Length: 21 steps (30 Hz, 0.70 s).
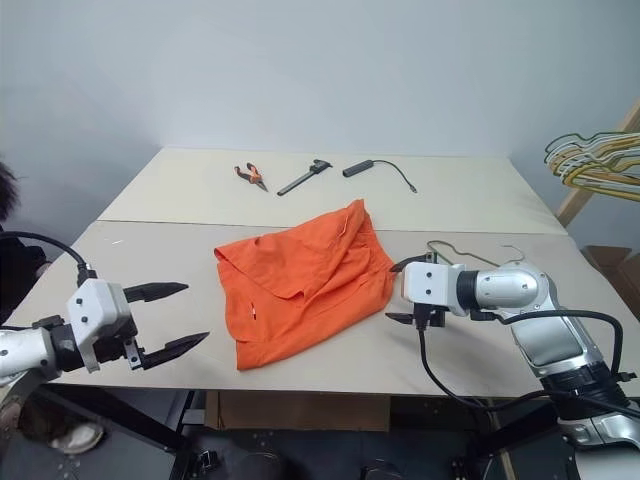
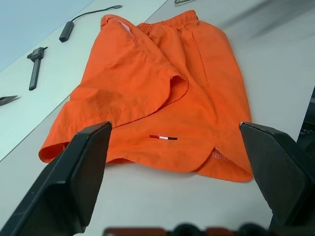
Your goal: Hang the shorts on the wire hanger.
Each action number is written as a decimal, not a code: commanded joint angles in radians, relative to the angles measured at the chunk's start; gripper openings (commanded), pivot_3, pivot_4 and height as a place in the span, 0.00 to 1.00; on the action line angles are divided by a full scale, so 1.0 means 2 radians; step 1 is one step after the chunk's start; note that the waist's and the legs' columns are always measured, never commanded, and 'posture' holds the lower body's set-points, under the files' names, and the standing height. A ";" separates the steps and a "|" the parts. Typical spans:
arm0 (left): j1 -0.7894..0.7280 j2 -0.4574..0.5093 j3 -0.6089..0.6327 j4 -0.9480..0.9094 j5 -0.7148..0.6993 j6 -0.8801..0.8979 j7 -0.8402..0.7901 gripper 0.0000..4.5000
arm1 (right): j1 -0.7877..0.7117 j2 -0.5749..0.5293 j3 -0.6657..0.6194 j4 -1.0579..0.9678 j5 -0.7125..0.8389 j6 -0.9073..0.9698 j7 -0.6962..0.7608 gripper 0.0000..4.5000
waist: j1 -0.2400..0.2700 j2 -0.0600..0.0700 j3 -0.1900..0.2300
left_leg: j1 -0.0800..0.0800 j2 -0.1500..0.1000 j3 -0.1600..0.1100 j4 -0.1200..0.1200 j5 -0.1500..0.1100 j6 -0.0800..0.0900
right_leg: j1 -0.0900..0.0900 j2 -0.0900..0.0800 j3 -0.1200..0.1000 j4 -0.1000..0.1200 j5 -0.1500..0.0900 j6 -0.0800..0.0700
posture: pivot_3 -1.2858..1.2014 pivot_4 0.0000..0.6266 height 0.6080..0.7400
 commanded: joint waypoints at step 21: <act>-0.011 0.012 -0.048 -0.006 0.008 0.002 -0.015 1.00 | -0.006 -0.003 -0.018 -0.012 -0.004 0.004 -0.015 0.99 | -0.004 0.000 0.000 | 0.000 0.000 0.000 0.000 0.000 0.000 | 0.000 0.000 0.000 0.000 0.000 0.000 | 0.59 0.00 1.00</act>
